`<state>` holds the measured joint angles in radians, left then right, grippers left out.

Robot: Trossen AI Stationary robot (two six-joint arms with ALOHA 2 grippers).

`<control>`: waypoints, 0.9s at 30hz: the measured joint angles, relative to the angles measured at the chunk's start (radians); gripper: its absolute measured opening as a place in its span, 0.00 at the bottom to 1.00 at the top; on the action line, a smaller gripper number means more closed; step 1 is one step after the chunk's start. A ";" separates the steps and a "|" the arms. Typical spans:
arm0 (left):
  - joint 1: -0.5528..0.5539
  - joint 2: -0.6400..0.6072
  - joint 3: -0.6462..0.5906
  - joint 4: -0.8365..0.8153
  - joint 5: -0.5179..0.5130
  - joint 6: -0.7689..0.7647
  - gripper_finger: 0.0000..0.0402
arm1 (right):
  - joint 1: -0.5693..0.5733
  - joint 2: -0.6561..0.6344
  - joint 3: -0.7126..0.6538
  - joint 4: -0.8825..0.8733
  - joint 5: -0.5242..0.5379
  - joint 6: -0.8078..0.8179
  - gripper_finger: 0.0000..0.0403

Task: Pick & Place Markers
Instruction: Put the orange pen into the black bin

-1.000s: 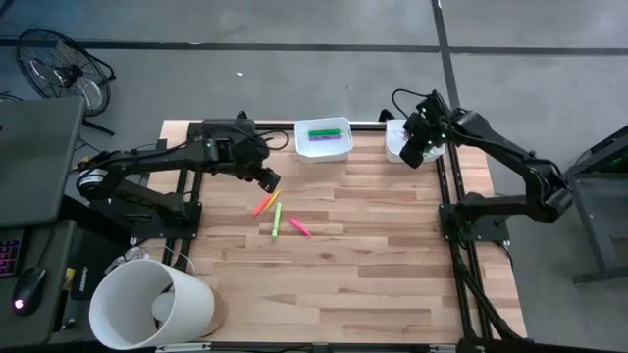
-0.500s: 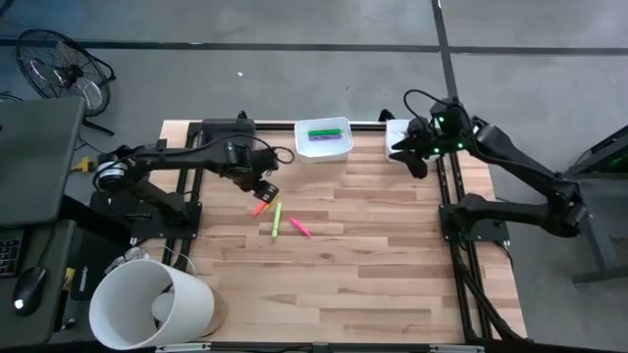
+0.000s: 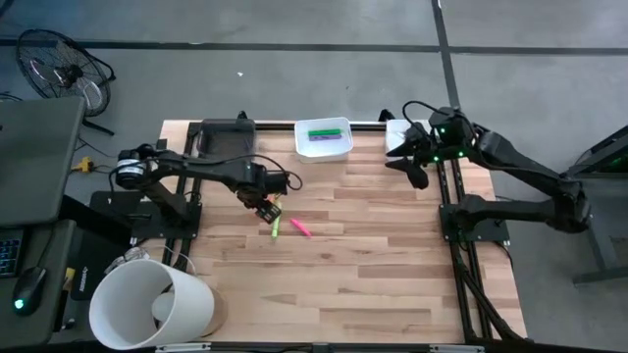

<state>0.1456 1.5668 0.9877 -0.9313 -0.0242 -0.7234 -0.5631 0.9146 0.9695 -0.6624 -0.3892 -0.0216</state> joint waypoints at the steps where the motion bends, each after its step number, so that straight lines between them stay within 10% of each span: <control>1: -0.008 0.009 0.000 0.002 -0.003 -0.009 0.48 | 0.006 0.000 0.000 0.001 0.000 0.000 0.38; 27: -0.022 0.129 -0.001 0.055 0.041 0.046 0.48 | 0.088 0.000 0.000 0.002 -0.003 0.041 0.38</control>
<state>0.1238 1.6955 0.9871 -0.8759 0.0166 -0.6775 -0.4747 0.9146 0.9695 -0.6605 -0.3920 0.0194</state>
